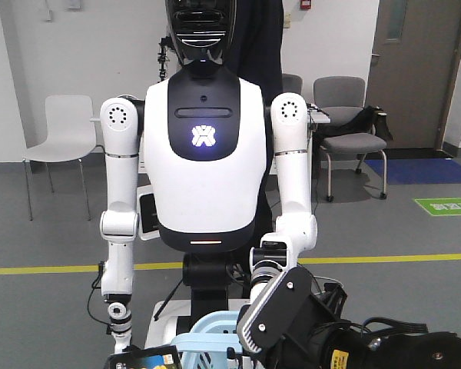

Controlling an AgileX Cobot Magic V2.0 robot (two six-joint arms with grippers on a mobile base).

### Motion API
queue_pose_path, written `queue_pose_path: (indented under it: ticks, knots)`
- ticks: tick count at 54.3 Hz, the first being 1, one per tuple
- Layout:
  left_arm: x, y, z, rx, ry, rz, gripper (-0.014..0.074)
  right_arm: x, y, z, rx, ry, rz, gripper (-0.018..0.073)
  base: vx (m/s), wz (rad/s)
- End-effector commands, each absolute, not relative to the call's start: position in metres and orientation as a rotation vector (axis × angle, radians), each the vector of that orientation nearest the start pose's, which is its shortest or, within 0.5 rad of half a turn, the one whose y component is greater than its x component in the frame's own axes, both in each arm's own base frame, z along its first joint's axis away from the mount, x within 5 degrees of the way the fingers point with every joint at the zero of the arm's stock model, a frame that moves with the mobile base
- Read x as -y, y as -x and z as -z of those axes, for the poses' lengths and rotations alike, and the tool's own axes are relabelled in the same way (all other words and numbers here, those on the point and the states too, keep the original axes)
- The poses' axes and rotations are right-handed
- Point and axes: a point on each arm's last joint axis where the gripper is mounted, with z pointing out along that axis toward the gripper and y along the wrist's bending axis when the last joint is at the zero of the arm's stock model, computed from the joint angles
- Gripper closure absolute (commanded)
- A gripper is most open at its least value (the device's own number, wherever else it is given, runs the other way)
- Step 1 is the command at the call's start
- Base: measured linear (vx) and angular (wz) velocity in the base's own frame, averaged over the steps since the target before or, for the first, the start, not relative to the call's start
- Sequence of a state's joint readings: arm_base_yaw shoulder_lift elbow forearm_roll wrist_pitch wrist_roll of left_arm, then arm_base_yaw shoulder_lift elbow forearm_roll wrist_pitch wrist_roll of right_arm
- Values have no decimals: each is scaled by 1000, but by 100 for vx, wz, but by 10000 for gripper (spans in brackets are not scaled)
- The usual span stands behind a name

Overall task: Pick snacks and fruit into basket
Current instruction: 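Lower the black Franzzi box with the left gripper toward the basket, then move the left gripper holding the box over the light-blue basket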

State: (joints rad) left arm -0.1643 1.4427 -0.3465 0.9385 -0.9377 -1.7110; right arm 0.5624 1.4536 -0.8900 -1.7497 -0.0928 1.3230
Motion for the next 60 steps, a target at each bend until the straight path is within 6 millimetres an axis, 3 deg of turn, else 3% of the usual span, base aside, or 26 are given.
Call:
queue_pose_path:
  ticks: [1,44,60]
  knots:
    - [99,-212,-202,-1956,392,1593,594,-173,-264,-292,-1709,1024,-121,573,0,0]
    - [102,-231,-149,-2000,692,1734,594,-173,-264,-292,-1708,1025,-121,573,0,0]
    - [103,-231,-149,-1972,467,1653,594,-173,-264,-292,-1708,1025,-121,573,0,0]
